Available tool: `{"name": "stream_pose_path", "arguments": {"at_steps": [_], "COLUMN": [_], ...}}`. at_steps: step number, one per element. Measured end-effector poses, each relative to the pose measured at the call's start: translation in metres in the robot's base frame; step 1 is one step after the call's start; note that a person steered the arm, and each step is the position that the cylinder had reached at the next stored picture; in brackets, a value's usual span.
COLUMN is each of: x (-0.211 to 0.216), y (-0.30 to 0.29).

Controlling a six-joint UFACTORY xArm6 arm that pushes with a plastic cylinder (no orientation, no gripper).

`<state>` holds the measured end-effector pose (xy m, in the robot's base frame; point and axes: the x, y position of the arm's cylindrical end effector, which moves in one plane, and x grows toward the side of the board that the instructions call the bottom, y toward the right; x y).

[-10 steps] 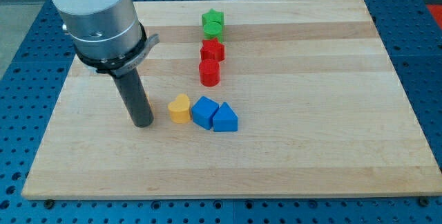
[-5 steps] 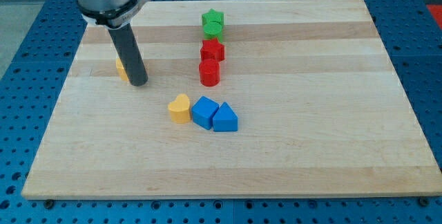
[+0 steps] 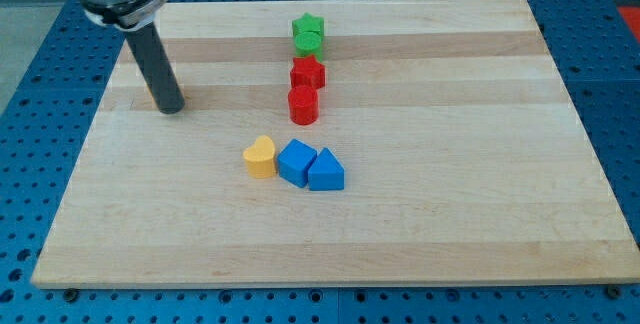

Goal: Move yellow hexagon to the top left of the board

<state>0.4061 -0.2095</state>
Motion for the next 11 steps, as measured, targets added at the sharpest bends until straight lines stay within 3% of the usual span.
{"name": "stream_pose_path", "arguments": {"at_steps": [2, 4, 11], "x": [0.011, -0.032, -0.08], "y": [-0.013, -0.013, -0.013]}}
